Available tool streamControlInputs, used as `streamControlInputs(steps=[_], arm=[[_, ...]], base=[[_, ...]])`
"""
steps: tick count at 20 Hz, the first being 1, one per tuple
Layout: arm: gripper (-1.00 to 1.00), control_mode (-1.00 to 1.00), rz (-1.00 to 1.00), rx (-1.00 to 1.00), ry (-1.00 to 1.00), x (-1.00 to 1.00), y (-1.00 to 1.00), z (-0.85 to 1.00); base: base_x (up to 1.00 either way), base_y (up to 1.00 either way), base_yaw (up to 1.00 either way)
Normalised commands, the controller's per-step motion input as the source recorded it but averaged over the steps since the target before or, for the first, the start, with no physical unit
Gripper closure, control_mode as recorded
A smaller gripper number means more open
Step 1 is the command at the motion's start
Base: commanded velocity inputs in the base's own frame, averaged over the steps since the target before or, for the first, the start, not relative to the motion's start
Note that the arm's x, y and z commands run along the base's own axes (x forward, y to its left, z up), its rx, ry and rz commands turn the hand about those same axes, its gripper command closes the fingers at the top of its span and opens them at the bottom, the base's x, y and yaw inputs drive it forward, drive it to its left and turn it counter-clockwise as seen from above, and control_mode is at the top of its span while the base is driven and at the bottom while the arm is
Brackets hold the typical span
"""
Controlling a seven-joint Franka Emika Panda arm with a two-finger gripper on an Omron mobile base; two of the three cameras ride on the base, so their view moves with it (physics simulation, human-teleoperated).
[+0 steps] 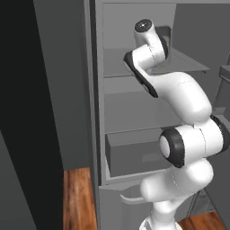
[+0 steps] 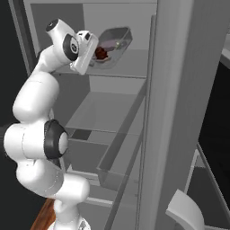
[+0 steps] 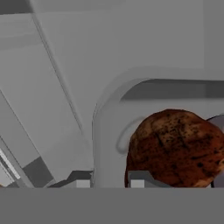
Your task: Place the tupperware containing the steak and eggplant meal in the microwave. Close the microwave door and press the start button to reheat the meal.
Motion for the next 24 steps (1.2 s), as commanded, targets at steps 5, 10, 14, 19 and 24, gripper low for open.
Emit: streamControlInputs(steps=[5,10,14,19,24], arm=[[1.0,-1.0,0.0,0.14,-0.01,-1.0,0.29,-0.19],[1.0,-1.0,0.0,0.15,0.0,-1.0,0.28,-0.26],[1.0,-1.0,0.0,0.13,0.0,-1.0,0.32,-0.42],[1.0,-1.0,0.0,0.11,0.04,-1.0,0.35,-0.55],[1.0,-1.0,0.0,0.01,0.09,-0.71,0.37,-0.69]], base=[[0.0,0.0,0.0],[0.0,0.0,0.0],[0.0,0.0,0.0],[0.0,0.0,0.0],[0.0,0.0,0.0]])
